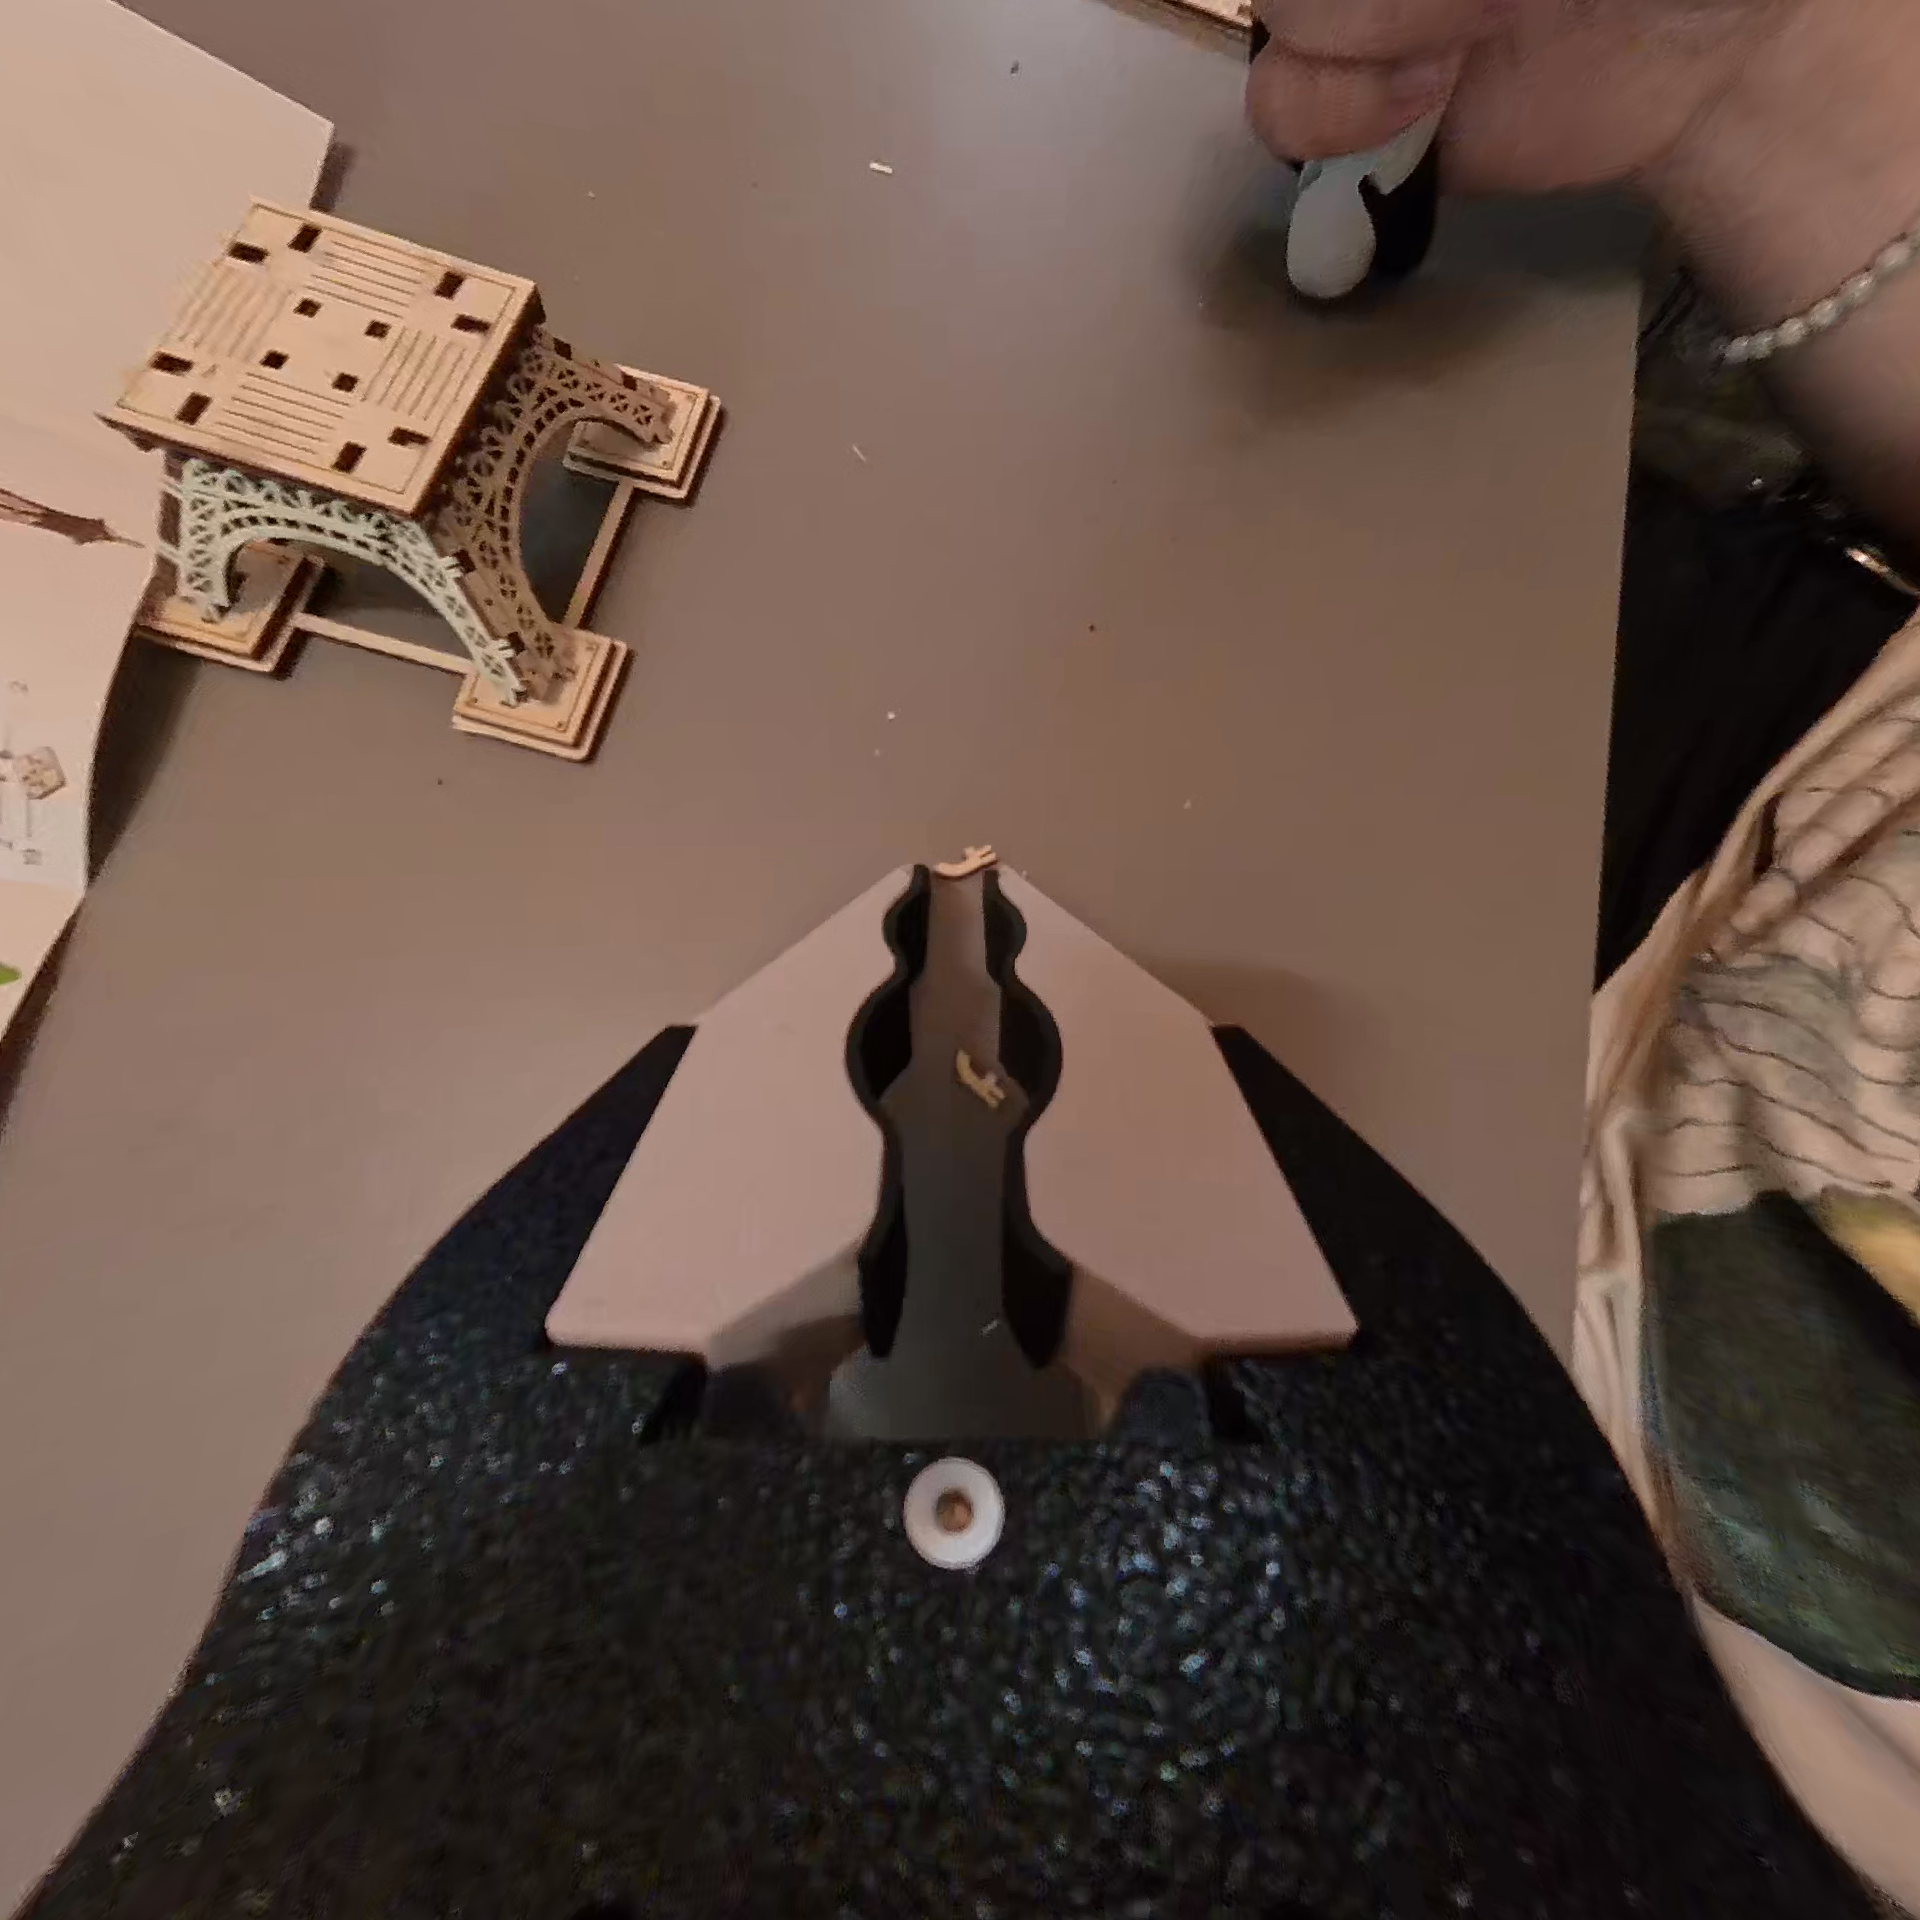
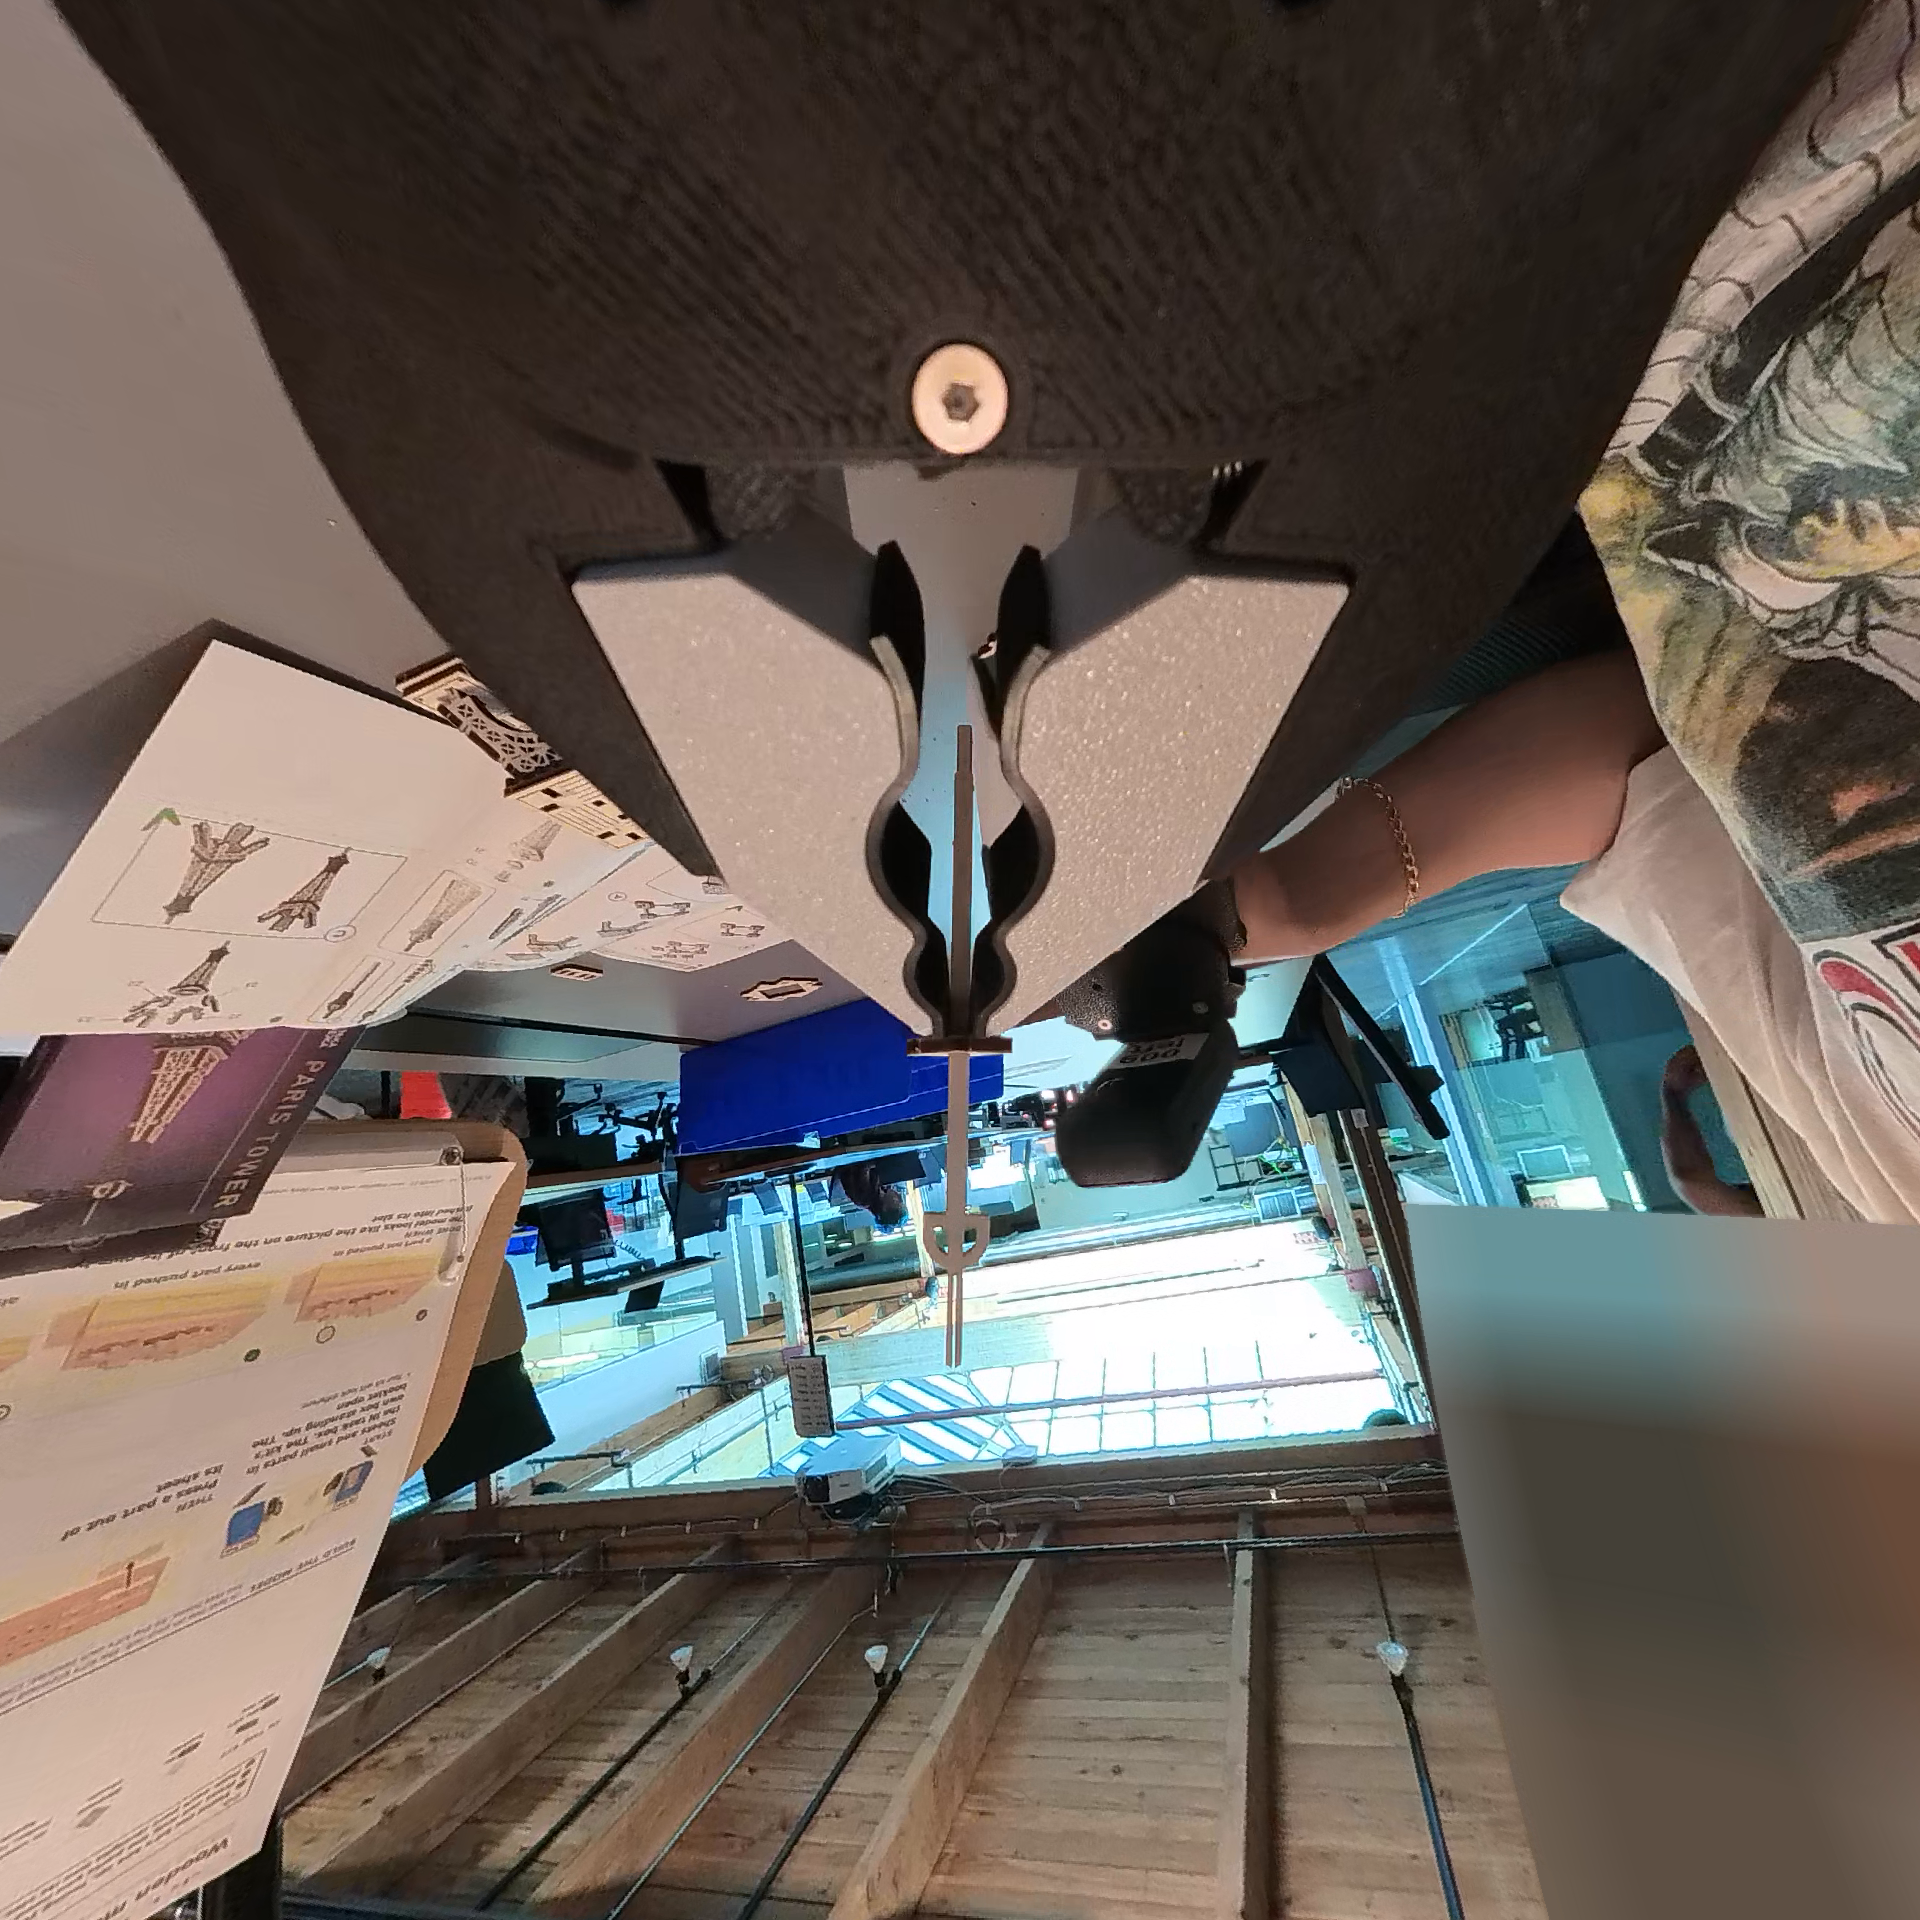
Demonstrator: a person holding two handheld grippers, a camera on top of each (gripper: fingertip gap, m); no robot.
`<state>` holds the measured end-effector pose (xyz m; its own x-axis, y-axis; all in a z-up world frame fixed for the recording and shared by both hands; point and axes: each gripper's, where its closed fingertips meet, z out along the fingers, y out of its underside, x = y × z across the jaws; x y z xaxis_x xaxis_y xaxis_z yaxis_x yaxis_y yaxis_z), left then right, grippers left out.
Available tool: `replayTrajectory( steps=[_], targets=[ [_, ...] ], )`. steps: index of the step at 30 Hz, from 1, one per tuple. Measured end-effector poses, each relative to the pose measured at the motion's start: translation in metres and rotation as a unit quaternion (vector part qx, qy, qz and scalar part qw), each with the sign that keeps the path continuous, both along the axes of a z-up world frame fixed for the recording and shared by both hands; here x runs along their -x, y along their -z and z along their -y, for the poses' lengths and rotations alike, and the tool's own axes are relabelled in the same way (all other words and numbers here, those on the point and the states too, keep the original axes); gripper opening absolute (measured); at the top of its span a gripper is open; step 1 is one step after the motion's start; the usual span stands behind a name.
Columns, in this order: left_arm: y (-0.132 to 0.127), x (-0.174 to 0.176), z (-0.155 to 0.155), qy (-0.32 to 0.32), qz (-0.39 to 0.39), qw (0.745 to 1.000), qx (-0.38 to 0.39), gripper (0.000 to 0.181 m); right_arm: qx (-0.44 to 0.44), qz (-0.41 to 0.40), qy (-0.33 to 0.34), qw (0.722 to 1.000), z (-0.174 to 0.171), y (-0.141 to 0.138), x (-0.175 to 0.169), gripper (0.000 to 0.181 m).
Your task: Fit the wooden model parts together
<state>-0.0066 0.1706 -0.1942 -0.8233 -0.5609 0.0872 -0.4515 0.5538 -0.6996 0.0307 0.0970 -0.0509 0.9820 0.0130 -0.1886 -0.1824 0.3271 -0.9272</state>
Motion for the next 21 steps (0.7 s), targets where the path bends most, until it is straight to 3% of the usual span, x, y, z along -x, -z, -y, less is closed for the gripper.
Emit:
replayTrajectory(
  steps=[13,21],
  targets=[
    [-0.0054,-0.0025,0.0021,0.035,0.031,0.999,0.009,0.013,0.002,0.0,0.0,1.0,-0.0005,0.0004,0.0,0.001],
    [-0.0006,-0.0033,0.0027,0.136,0.076,0.987,-0.027,0.01,0.002,0.002,0.0,1.0,-0.0006,0.0003,0.0008,0.001]
  ],
)
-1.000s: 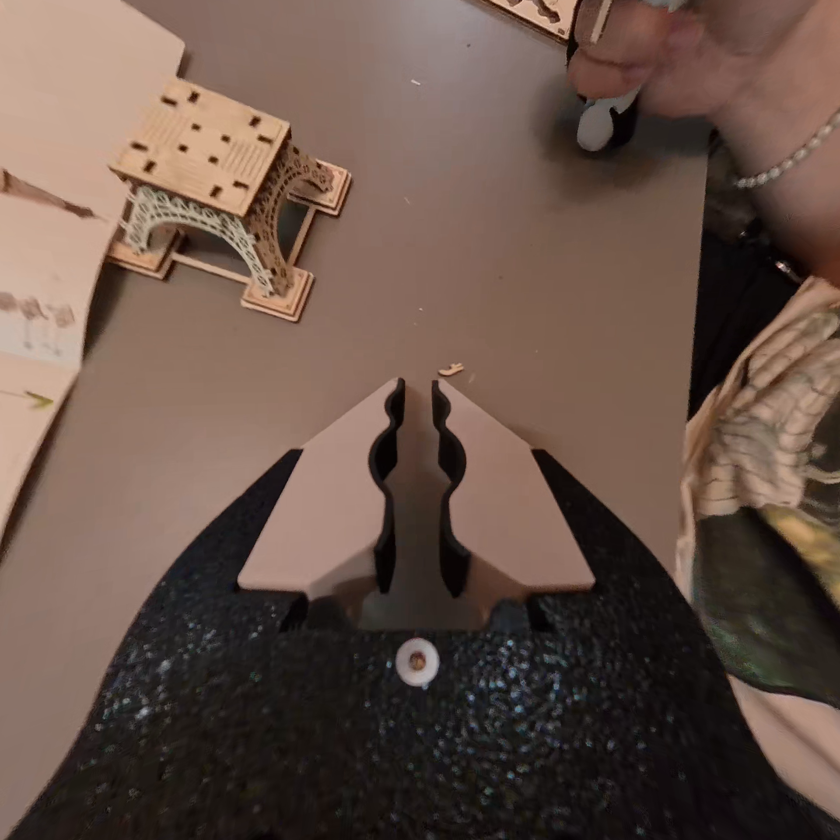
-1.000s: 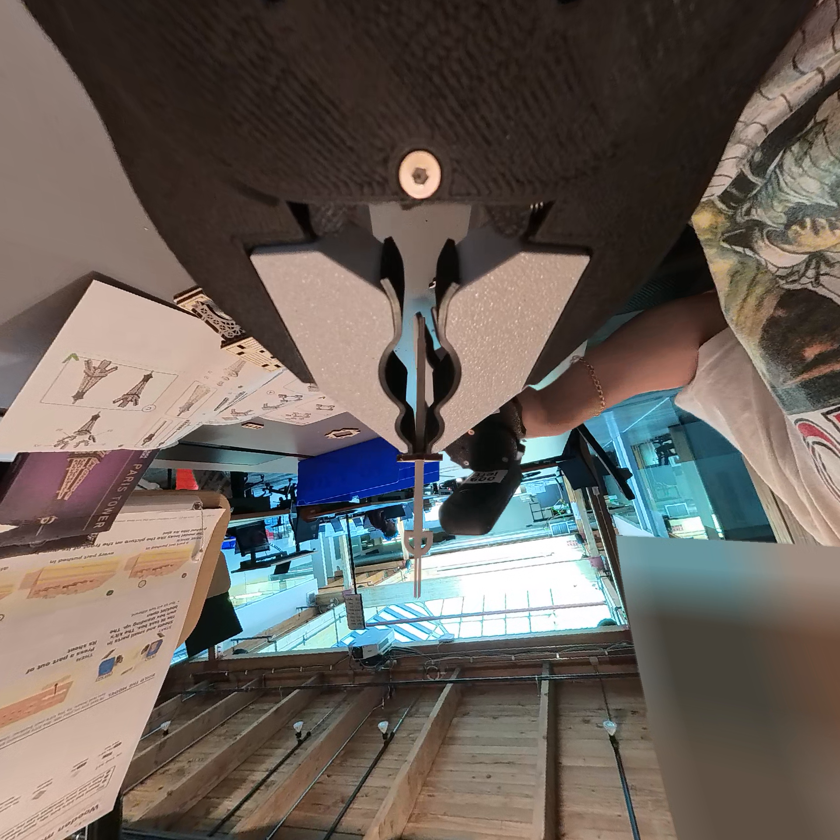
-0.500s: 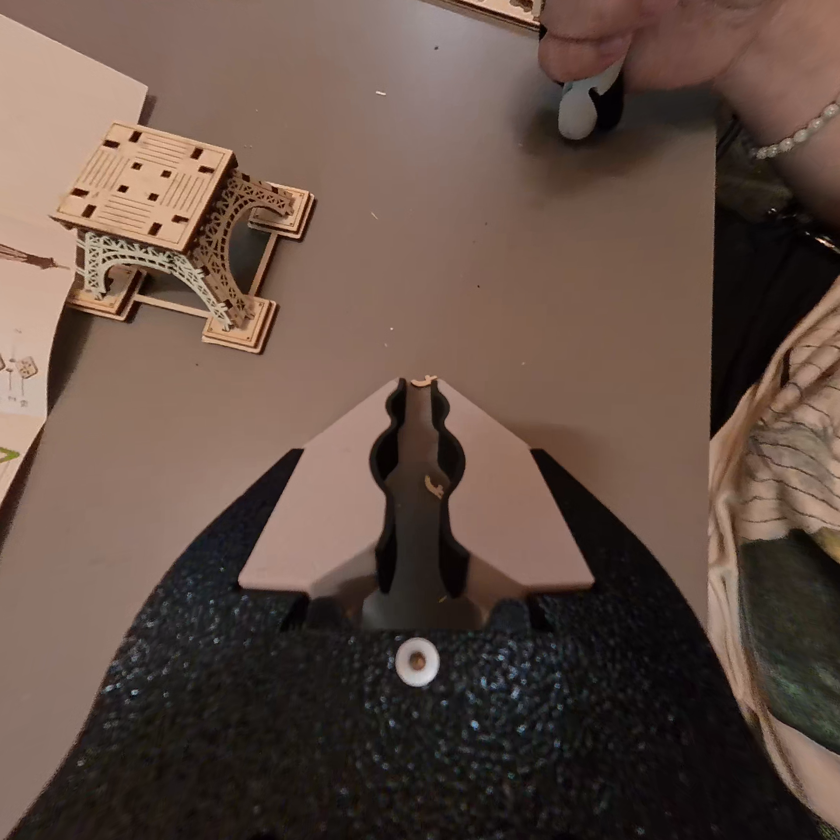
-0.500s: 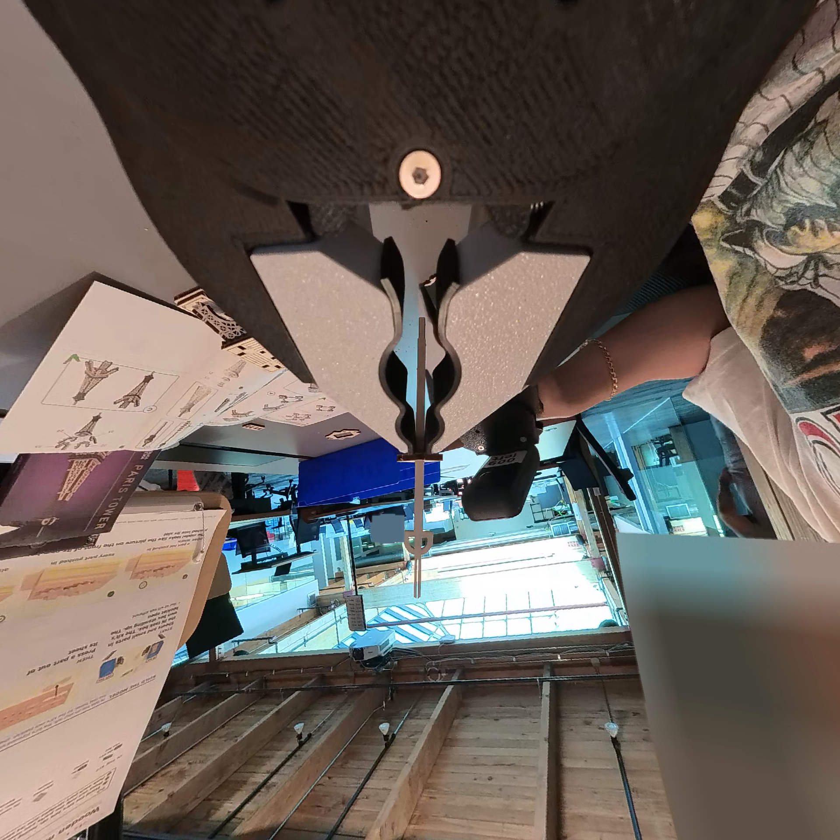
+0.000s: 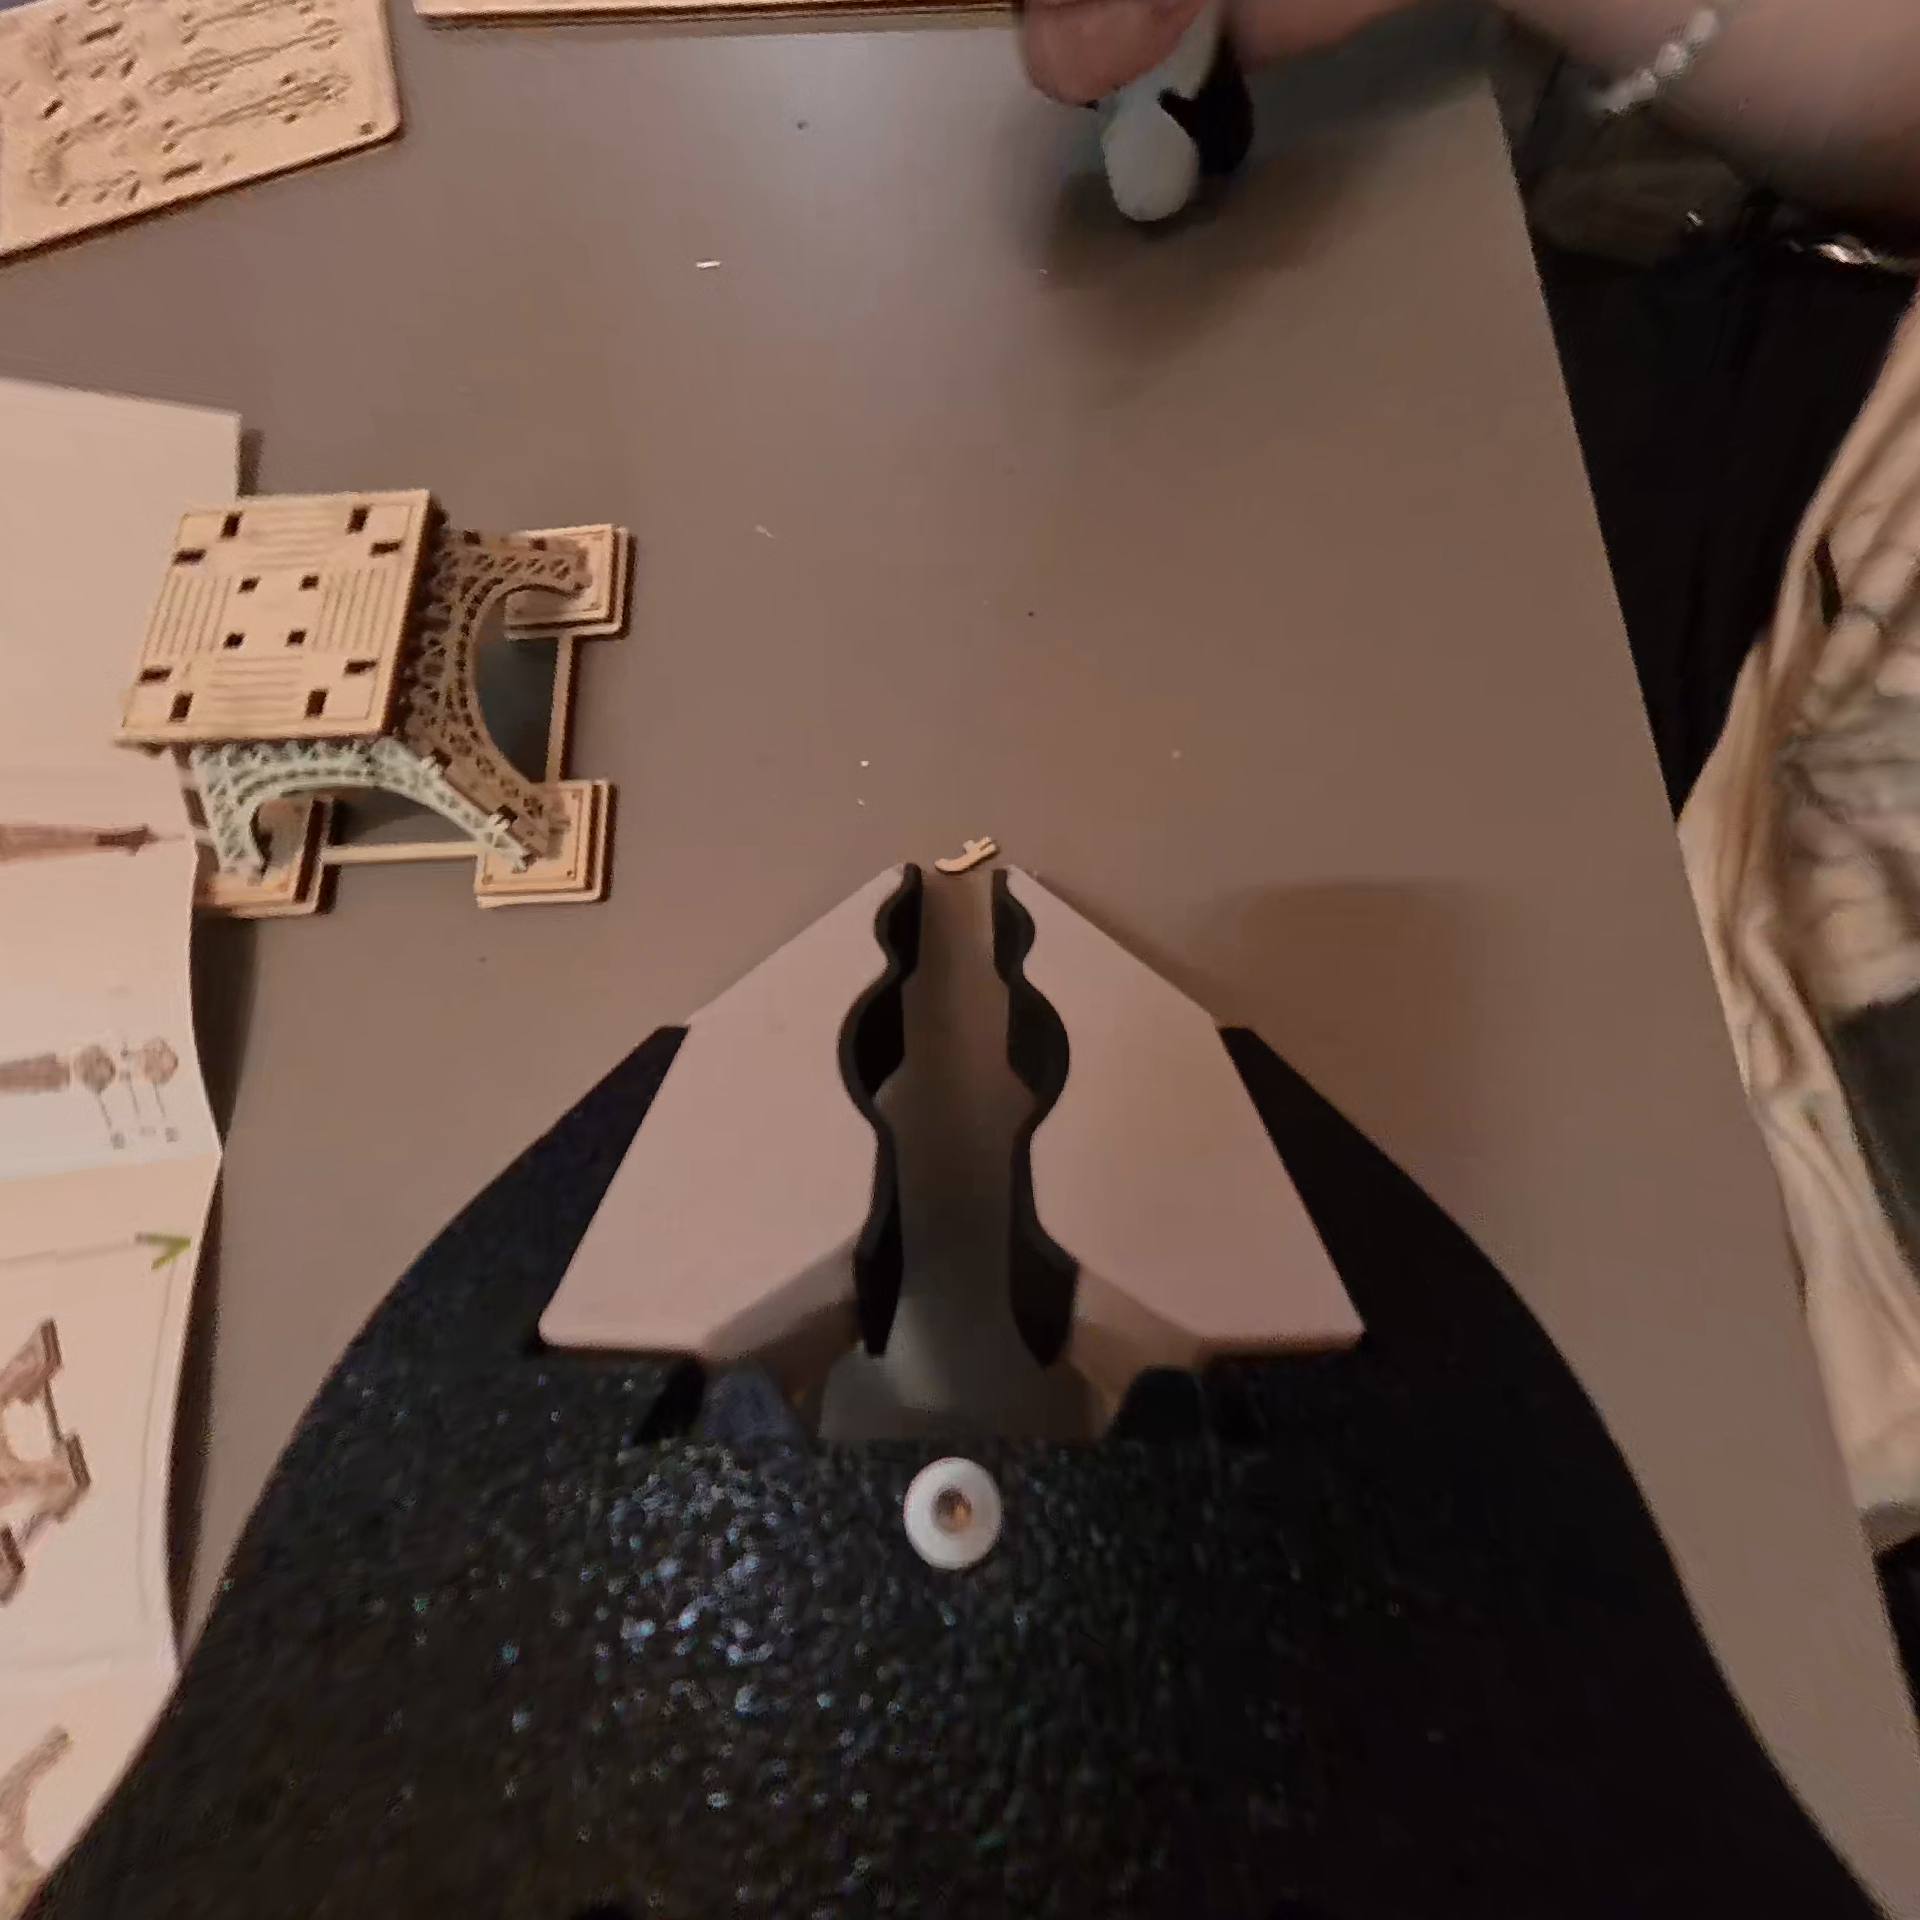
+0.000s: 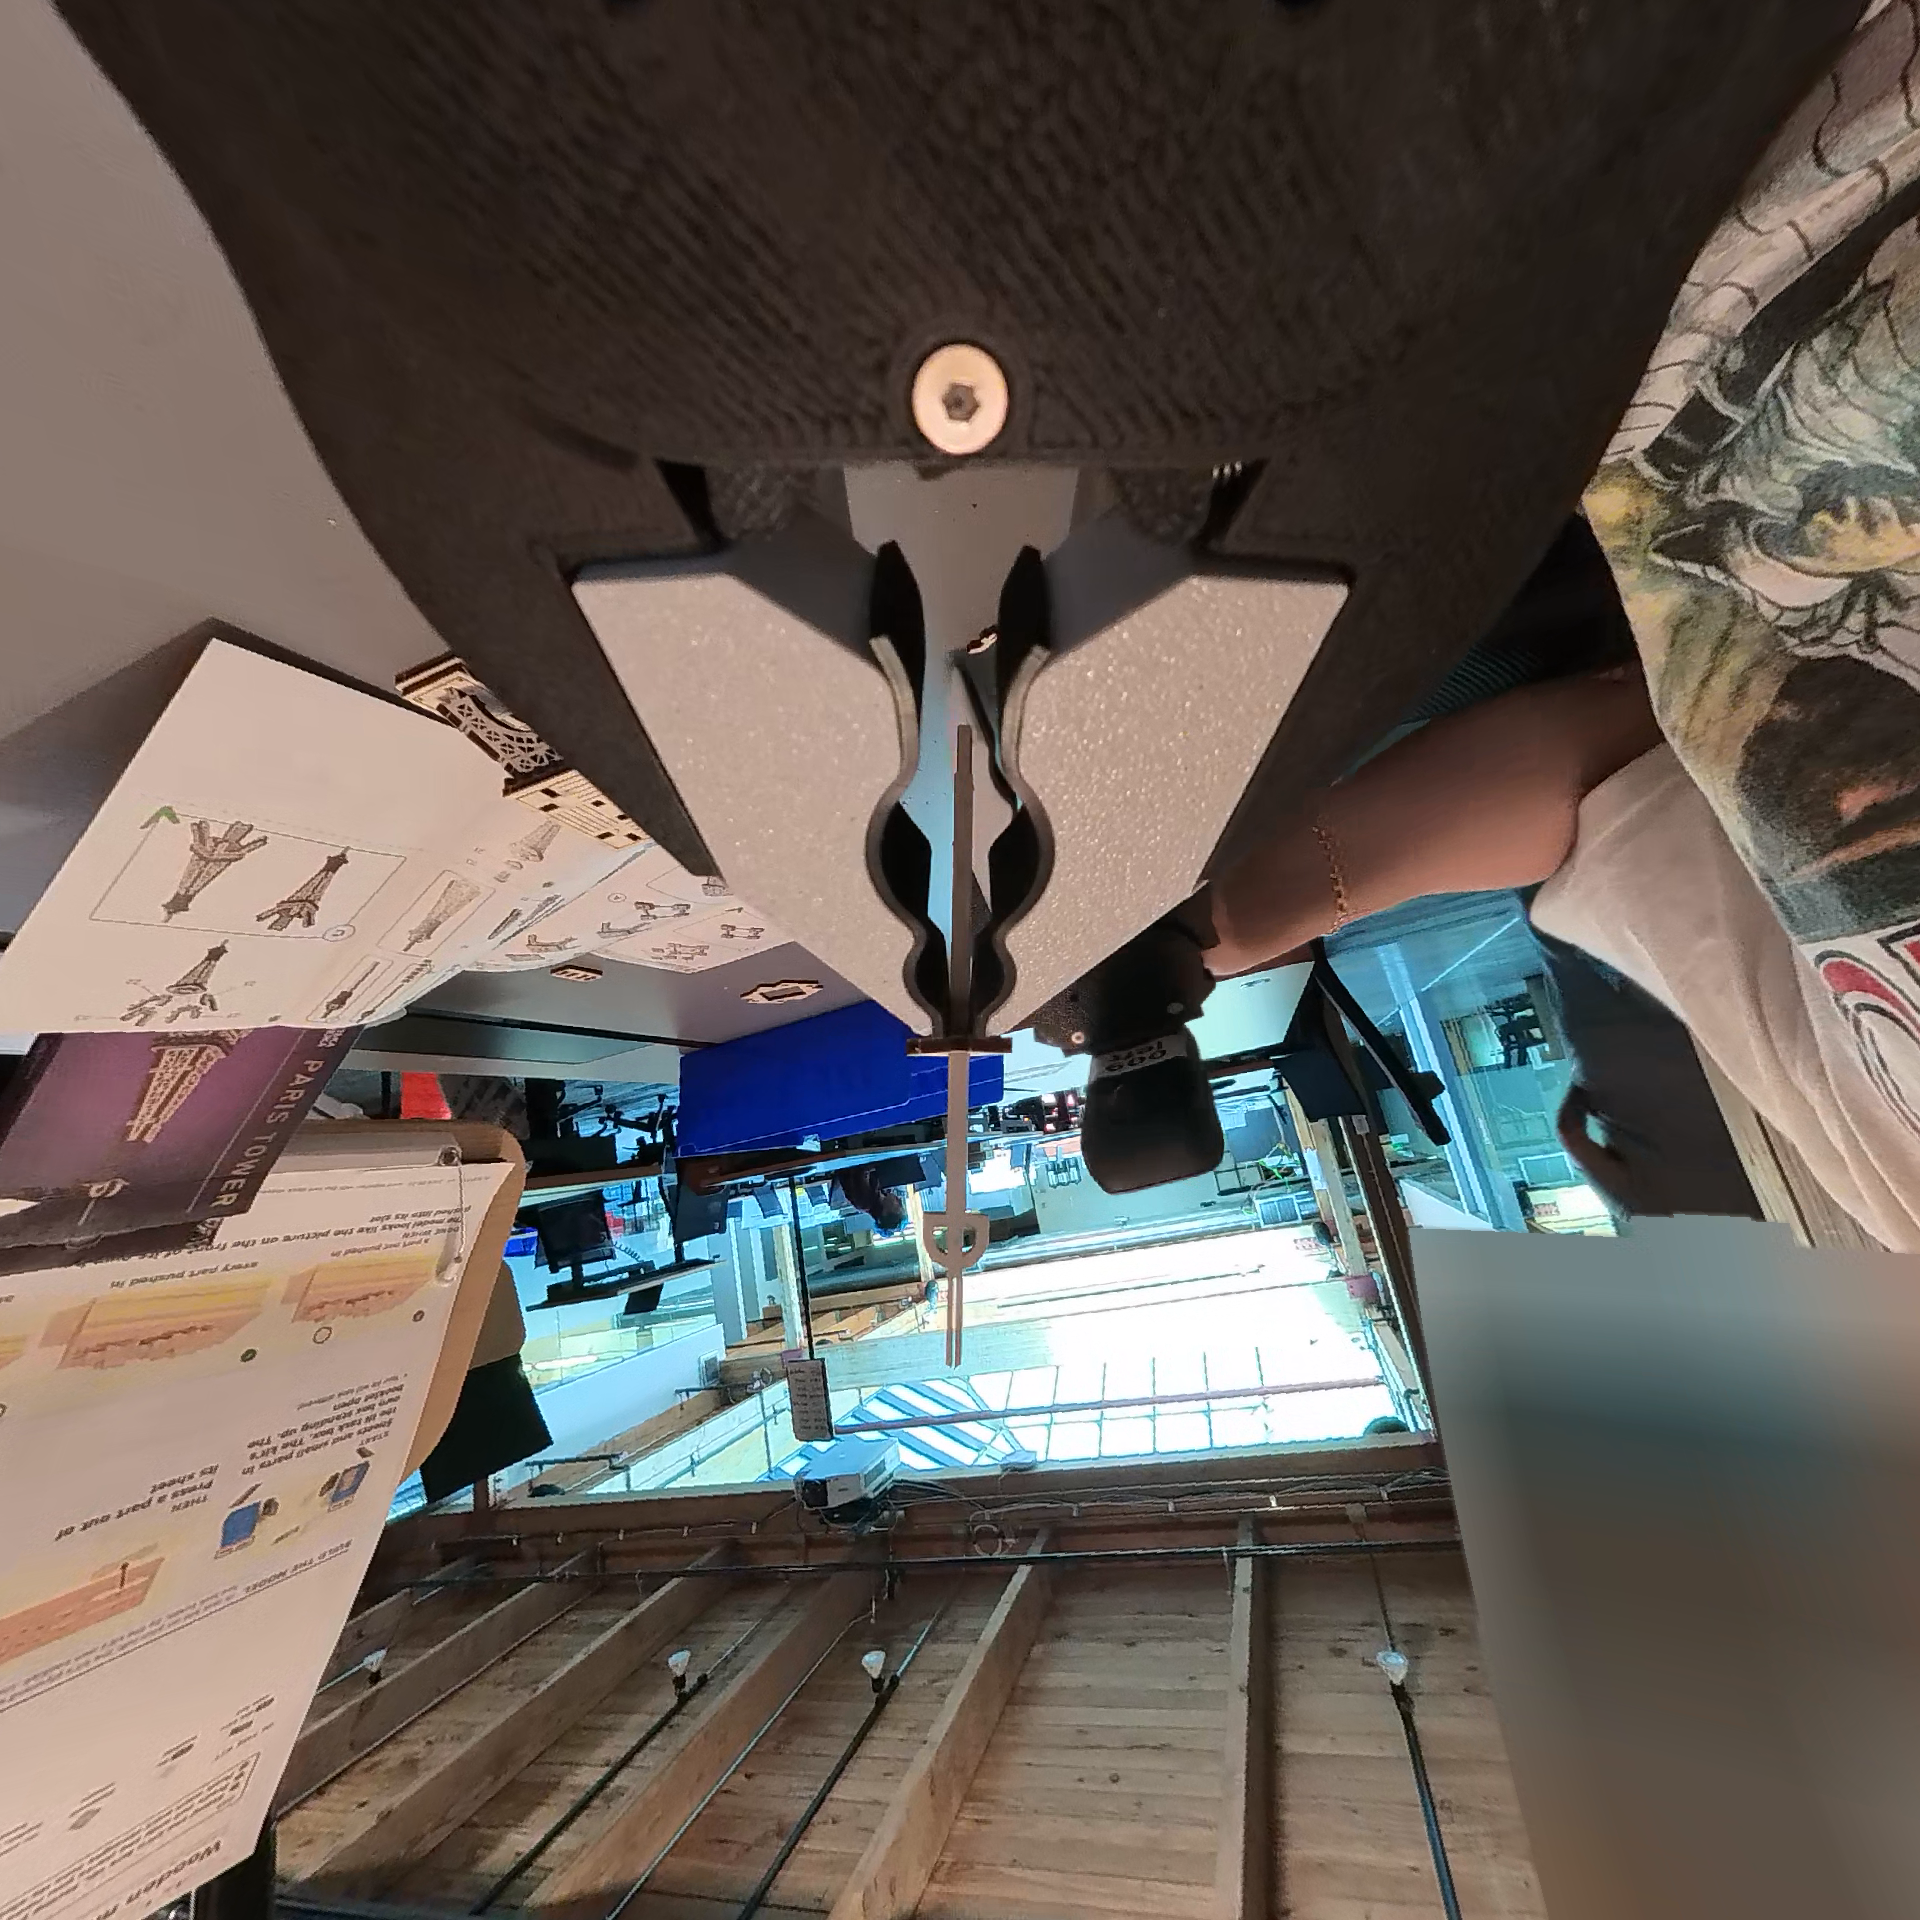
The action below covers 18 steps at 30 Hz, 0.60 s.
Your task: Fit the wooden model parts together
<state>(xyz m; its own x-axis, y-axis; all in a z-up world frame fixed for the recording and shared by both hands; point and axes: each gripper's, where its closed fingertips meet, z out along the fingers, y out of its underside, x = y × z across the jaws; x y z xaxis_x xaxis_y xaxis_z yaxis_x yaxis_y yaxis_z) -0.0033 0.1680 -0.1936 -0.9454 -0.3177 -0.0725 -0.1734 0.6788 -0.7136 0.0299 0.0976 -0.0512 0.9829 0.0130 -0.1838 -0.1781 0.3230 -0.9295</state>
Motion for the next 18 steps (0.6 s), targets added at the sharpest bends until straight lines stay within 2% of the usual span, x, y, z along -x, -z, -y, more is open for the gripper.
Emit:
replayTrajectory(
  steps=[7,11,18],
  targets=[
    [-0.0035,-0.0056,-0.0022,0.13,0.055,0.99,-0.009,0.011,0.001,-0.002,-0.006,1.0,-0.0005,0.0002,0.0005,0.0],
    [0.0003,-0.0004,0.0008,0.197,0.012,0.98,0.011,0.01,0.004,0.0,-0.007,1.0,-0.0015,0.0009,0.0013,0.001],
    [0.0011,-0.0022,0.0038,0.21,-0.005,0.977,0.018,0.0,0.005,-0.01,-0.013,1.0,-0.0031,0.0015,0.0011,0.001]
  ],
)
